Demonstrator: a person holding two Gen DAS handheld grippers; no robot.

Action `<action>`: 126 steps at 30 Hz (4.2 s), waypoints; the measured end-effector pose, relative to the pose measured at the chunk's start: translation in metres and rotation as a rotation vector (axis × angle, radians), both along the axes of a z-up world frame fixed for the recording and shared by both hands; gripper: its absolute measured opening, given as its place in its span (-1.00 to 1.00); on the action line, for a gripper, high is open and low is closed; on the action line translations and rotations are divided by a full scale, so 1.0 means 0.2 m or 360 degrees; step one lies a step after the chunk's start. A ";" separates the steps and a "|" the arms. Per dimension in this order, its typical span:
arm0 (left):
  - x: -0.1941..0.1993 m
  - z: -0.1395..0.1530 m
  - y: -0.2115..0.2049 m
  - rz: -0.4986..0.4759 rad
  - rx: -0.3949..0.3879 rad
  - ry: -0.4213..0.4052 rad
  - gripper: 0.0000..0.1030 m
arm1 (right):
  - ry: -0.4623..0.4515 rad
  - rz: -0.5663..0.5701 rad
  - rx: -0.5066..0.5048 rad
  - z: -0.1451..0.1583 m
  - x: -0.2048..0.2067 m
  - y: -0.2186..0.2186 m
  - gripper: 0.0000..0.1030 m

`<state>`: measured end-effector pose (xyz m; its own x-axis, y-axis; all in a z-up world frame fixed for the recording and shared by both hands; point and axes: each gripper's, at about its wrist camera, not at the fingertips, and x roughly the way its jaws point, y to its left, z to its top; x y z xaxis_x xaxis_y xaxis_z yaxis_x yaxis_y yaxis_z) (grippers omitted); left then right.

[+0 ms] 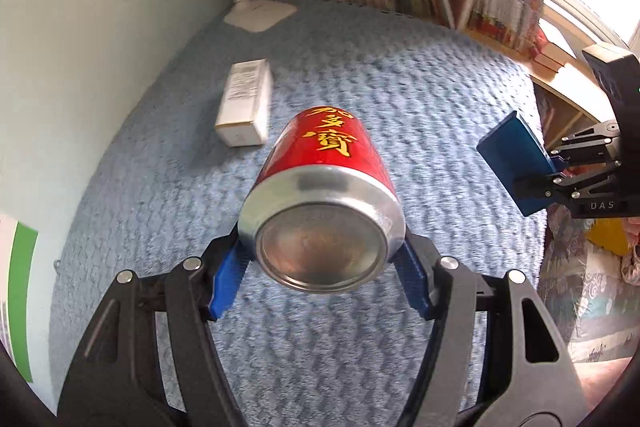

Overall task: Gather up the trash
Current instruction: 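Carry the red can and blue case over the wastebasket with both tools, then open both tools over the wastebasket, dropping the can and blue case, then move both tools back over the bed toward the plastic bag and white box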

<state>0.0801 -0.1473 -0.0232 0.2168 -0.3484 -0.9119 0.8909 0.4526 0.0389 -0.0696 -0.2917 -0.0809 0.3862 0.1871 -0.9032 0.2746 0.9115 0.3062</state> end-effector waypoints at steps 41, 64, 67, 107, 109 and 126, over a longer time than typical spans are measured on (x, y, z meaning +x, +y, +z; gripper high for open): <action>-2.07 -0.63 -1.21 -0.1031 0.0305 0.0319 0.22 | 0.0210 -0.0868 0.0228 -0.47 -2.04 -0.76 -0.58; -2.22 -1.33 -1.35 -0.1079 0.0558 0.0434 0.22 | 0.0310 -0.0926 0.0524 -1.20 -2.10 -0.88 -0.57; -2.25 -1.43 -1.34 -0.1100 0.0579 0.0446 0.22 | 0.0308 -0.0916 0.0541 -1.27 -2.10 -0.88 -0.49; -1.61 -0.48 -1.01 -0.0656 0.0276 0.0191 0.75 | 0.0004 -0.0609 0.0322 -0.37 -1.75 -0.79 0.40; -1.49 -0.39 -0.93 -0.0546 0.0239 0.0154 0.75 | -0.0035 -0.0494 0.0291 -0.28 -1.61 -0.77 0.42; -0.43 -0.07 -0.07 0.0380 0.0150 -0.0050 0.83 | -0.0202 0.0472 0.0016 0.22 -0.18 -0.39 0.57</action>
<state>-0.0056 -0.1621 -0.0369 0.3117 -0.1976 -0.9294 0.7568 0.6431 0.1171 -0.1058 -0.3692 -0.0377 0.4231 0.3172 -0.8487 -0.0433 0.9427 0.3307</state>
